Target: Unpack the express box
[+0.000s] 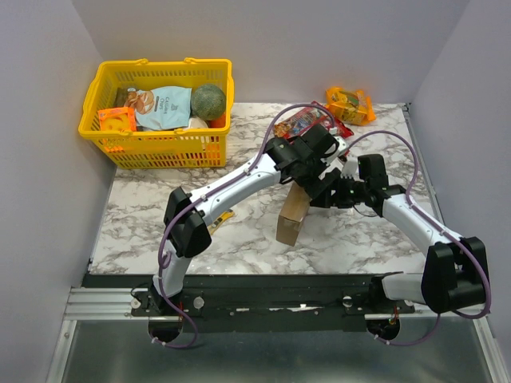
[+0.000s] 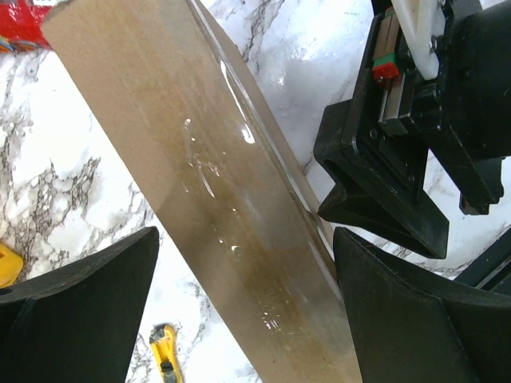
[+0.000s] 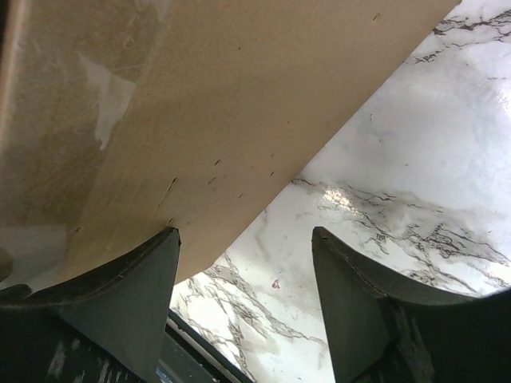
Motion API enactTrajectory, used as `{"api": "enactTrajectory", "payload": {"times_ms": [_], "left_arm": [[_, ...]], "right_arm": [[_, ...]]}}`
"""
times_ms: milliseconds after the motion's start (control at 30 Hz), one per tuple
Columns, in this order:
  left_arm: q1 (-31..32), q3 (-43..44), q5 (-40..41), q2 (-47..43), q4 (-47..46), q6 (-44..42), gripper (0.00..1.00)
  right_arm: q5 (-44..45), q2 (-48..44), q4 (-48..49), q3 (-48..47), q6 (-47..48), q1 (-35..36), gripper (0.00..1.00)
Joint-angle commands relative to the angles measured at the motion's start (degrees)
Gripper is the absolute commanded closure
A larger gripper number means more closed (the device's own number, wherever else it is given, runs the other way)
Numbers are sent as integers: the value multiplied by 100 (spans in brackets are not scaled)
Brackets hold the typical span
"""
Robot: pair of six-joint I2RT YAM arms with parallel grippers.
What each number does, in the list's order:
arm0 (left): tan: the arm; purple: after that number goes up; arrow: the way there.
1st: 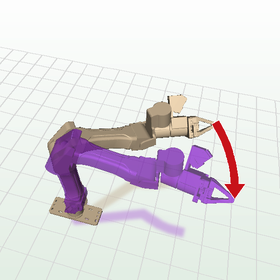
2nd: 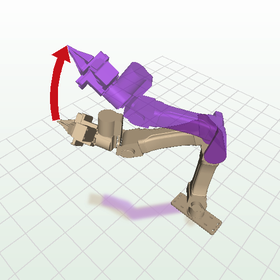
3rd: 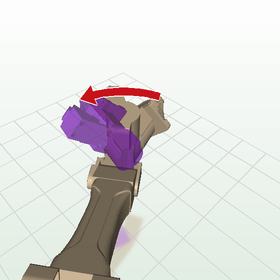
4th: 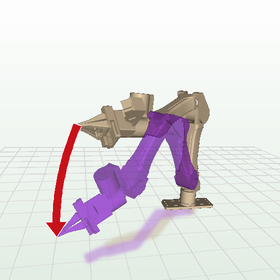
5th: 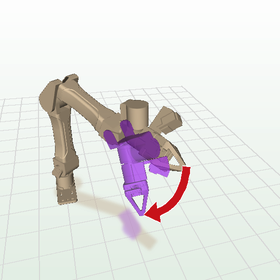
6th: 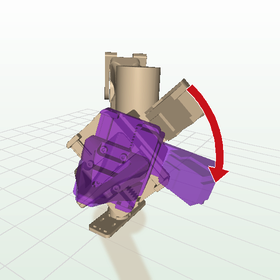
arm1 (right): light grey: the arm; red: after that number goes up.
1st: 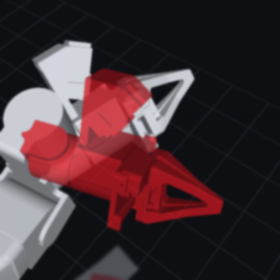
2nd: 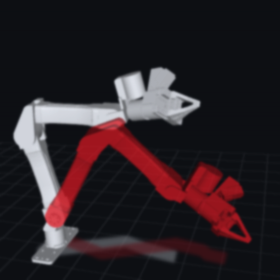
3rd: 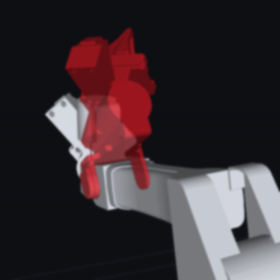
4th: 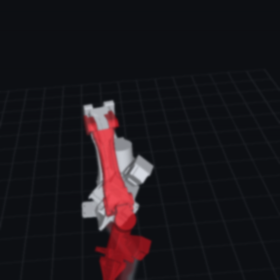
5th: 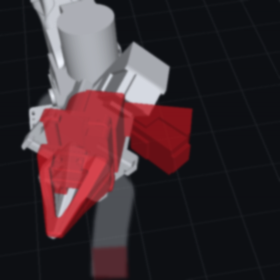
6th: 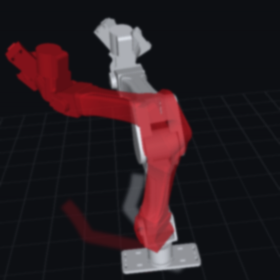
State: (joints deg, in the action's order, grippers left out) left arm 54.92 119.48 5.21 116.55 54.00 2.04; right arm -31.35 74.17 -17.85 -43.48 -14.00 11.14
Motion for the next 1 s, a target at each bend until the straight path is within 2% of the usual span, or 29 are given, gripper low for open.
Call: {"api": "enactTrajectory", "payload": {"times_ms": [0,233,333,367,600,867,967], "left_arm": [[72,-232,262,-230,154,138,2],[46,-311,95,-36,208,297,2],[-33,-171,-318,-36,208,183,11],[-77,-92,-711,-45,182,156,16],[-534,-30,-2487,-229,-12,103,27],[-728,-100,-2903,-335,155,-151,34],[-850,-74,-3445,-370,111,-90,36]], "right_arm": [[-125,45,115,33,-50,-15,25],[-134,45,123,42,-42,-15,26],[-125,36,123,59,-41,-24,26],[-125,53,132,68,-33,-24,26],[-82,211,141,24,-33,-15,26],[-46,449,176,-55,-24,-15,27],[-29,528,202,-81,-24,-6,27]]}}
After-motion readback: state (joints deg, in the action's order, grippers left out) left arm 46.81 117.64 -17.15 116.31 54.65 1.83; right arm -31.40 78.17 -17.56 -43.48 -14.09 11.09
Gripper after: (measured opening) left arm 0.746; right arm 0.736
